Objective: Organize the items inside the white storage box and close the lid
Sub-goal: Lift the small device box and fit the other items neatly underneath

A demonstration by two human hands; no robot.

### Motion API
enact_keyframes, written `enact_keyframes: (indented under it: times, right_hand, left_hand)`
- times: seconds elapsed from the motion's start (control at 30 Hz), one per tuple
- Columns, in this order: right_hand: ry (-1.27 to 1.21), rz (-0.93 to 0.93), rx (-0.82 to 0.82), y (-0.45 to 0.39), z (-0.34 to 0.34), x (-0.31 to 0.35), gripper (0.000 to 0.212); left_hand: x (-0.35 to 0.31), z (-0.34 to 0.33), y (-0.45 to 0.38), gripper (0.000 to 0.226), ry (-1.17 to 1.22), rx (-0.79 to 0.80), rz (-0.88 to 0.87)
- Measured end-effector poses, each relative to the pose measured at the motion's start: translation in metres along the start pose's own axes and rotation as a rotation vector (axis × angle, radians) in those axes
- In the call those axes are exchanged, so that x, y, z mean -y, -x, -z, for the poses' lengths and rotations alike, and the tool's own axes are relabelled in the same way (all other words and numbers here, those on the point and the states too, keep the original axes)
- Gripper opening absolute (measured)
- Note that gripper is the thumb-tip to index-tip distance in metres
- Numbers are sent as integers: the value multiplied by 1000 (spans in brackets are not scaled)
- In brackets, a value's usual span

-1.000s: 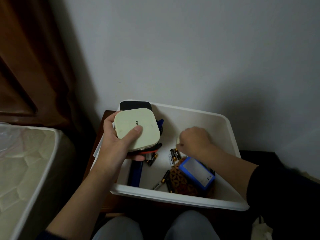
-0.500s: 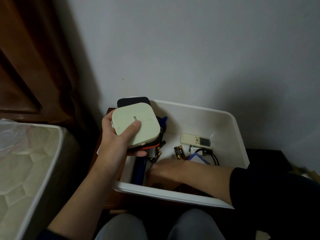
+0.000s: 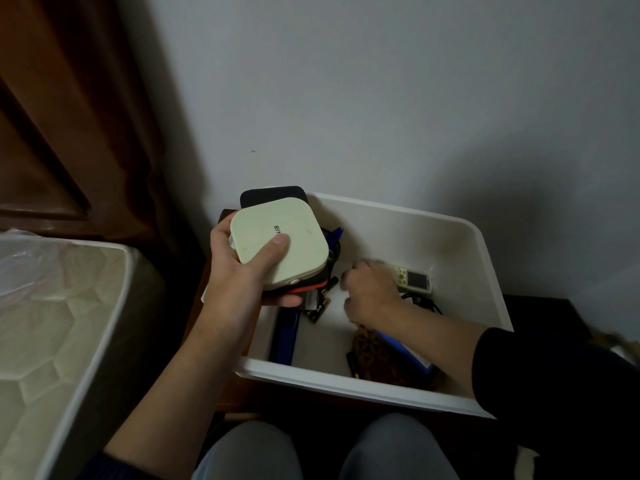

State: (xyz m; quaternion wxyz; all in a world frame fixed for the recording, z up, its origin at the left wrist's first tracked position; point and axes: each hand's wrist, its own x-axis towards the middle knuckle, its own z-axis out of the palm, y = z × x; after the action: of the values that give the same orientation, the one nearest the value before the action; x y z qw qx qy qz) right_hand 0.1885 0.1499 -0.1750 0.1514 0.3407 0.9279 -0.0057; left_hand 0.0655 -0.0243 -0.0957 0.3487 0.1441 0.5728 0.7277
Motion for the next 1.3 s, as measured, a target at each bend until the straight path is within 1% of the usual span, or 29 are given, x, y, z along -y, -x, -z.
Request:
enact_keyframes:
  times: [0.07,0.1,0.13,0.17,0.23,0.3,0.37,0.43,0.47,0.53,0.6,0.67,0.73,0.77,0.83,0.9,0.97,1.03,1.13,1.2,1.3]
  right_hand:
    - [-126,-51,13,3,-3,2,75]
    - [-153,-78,29,3,-5,5,91]
    - [-153,-99,43,3,-6,8,102]
    - [-136,-108,54,2,-8,11,109]
    - [-90,-120,73,-4,-11,16,115]
    - [-108,-136,76,-8,-14,20,112]
    - [-178,-155,77,-12,-18,21,107]
    - [-213,-165,108,-15,-21,18,101]
    - [-209,-163,115,-16,-21,14,95]
    - [-189,-152,84,-20,-21,5,76]
    - [-176,-148,21,-22,-20,-7,57]
    - [-155,-149,-73,-22,-20,-17,47]
    - [-177,-164,-165,-21,-19,-21,48]
    - [-213,-172,-178,-20,-18,-22,50]
    - [-272,-148,-137,-14,-16,-22,49]
    - [-289,-63,-54,-5,-15,-20,46]
    - [-289,22,-31,5,-17,-13,54]
    - [-239,49,-63,10,-17,-2,60]
    - [-129,36,-9,7,-14,15,67]
    - [-81,-6,4,4,-10,17,63]
    - [-83,-71,-27,2,-2,8,46]
  left_hand:
    - [0,0,0,61,-7,-5,0]
    - [0,1,0,61,-12,-7,0]
    - [0,0,0,61,-17,-7,-1]
    - [0,1,0,61,-21,-5,-3]
    - [0,0,0,60,-19,-3,-5]
    - [0,0,0,60,-7,-4,-4]
    - [0,1,0,61,6,-10,3]
    - [0,1,-1,62,3,-14,5]
    - [1,1,-1,61,1,-12,5]
    - [1,2,-1,61,0,-5,6]
    - [2,3,-2,62,0,1,11]
    - [2,3,-2,63,-3,5,13]
    - [2,3,-2,63,-3,9,11]
    - [2,4,-2,63,-2,9,10]
    - [3,3,-3,62,1,7,9]
    - [3,4,-3,62,-3,5,10]
    - [3,4,-3,63,-17,5,12]
    - [3,4,-2,62,-21,2,11]
    - [2,4,-2,61,-11,-4,11]
    - [2,4,-2,62,-11,-2,15]
    - [2,4,-2,62,-11,-3,18]
